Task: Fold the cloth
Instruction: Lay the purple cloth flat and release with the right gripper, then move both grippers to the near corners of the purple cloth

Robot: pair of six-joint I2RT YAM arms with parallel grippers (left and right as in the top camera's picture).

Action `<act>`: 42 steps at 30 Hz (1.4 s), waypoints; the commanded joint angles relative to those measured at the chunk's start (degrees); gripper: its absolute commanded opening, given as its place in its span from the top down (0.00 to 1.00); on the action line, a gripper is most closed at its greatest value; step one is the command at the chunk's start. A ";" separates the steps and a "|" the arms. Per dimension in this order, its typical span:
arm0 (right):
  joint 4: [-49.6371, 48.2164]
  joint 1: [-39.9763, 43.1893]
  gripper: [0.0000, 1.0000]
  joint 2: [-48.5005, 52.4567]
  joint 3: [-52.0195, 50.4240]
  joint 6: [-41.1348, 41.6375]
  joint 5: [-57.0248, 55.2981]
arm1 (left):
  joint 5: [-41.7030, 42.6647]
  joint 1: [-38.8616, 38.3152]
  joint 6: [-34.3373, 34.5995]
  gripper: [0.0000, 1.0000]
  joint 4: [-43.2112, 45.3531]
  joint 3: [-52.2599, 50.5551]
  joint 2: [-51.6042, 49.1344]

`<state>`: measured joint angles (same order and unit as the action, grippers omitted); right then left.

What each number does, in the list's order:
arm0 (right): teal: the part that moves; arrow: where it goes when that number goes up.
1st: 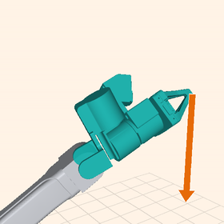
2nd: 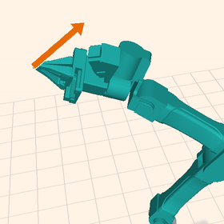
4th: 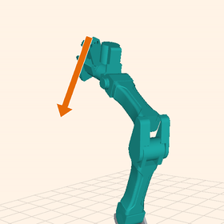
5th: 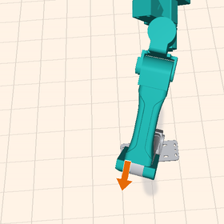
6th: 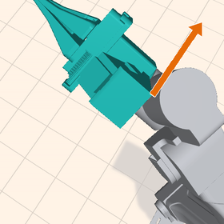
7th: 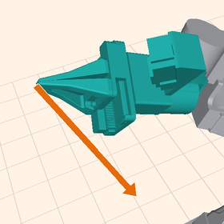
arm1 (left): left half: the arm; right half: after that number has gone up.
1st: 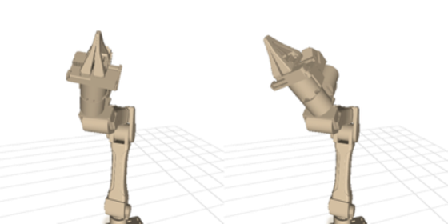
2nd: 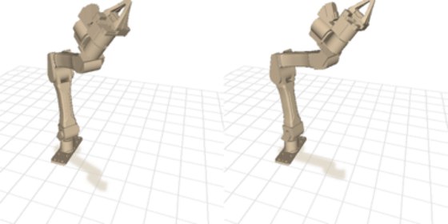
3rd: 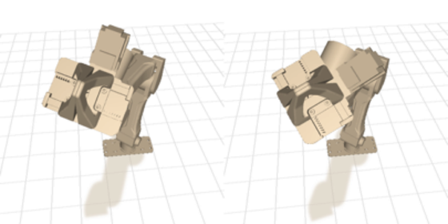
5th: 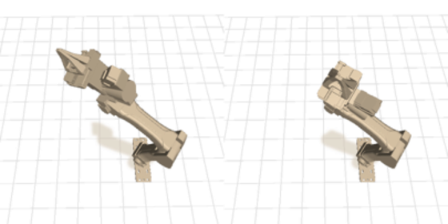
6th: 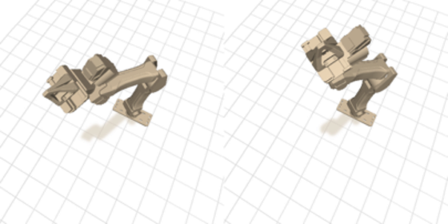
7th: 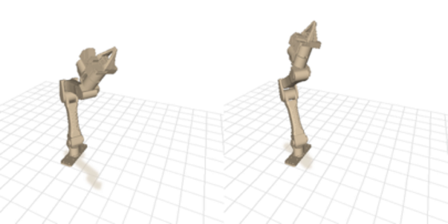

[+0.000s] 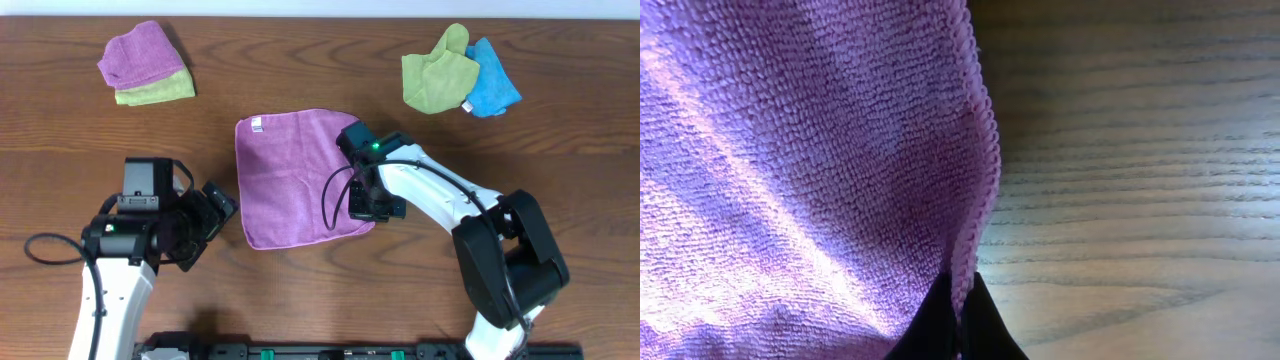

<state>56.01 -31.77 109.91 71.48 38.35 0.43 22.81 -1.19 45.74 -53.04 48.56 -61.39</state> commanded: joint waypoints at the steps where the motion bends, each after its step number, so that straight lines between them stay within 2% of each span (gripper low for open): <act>1: -0.11 -0.57 0.99 -2.71 -0.09 1.20 -1.51 | 2.80 -0.15 2.36 0.05 0.04 -3.45 0.00; 4: 0.13 -0.57 0.96 -4.90 -0.09 0.15 -2.10 | 5.84 -0.15 3.98 0.05 1.75 -7.04 0.00; 8: 0.70 -0.55 0.86 -6.64 -0.09 -0.17 -2.12 | 9.60 -0.50 7.15 0.05 6.14 -11.41 0.00; 9: 0.72 -0.55 0.81 -6.95 -0.09 -0.66 -2.10 | 10.84 -0.68 7.69 0.05 7.56 -12.37 0.00; 11: 1.18 -0.48 0.59 -7.06 -0.09 -1.40 -2.10 | 12.76 -1.14 8.63 0.05 9.92 -13.97 0.00; 13: 2.62 -0.20 0.21 -7.06 -0.09 -1.57 -1.86 | 13.25 -1.68 10.54 0.05 10.05 -14.64 0.00; 16: 4.96 0.37 0.02 -7.13 -0.07 -0.44 -1.97 | 14.23 -2.51 12.76 0.05 9.79 -14.67 0.00; 22: 12.15 4.02 0.01 -11.13 0.09 9.75 -4.31 | 15.19 -2.69 14.80 0.05 9.79 -14.67 0.00; 26: 12.94 5.95 0.01 -14.49 0.11 1.49 -0.66 | 16.44 -2.71 14.25 0.05 10.12 -14.67 0.00; 30: 8.02 6.88 0.01 -17.46 -0.04 -9.70 3.43 | 12.02 -3.15 7.58 0.05 12.17 -14.67 0.00; 37: 0.02 11.52 0.01 -17.79 -3.26 -17.53 13.81 | 7.91 -7.67 6.34 0.05 18.84 -16.92 0.07; 42: -4.11 16.31 0.01 -20.20 -11.13 -20.24 20.55 | 7.74 -7.74 6.12 0.05 16.44 -19.54 2.29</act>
<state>53.01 -17.19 92.18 63.64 21.32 15.75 32.03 -8.75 53.25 -36.07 30.39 -60.84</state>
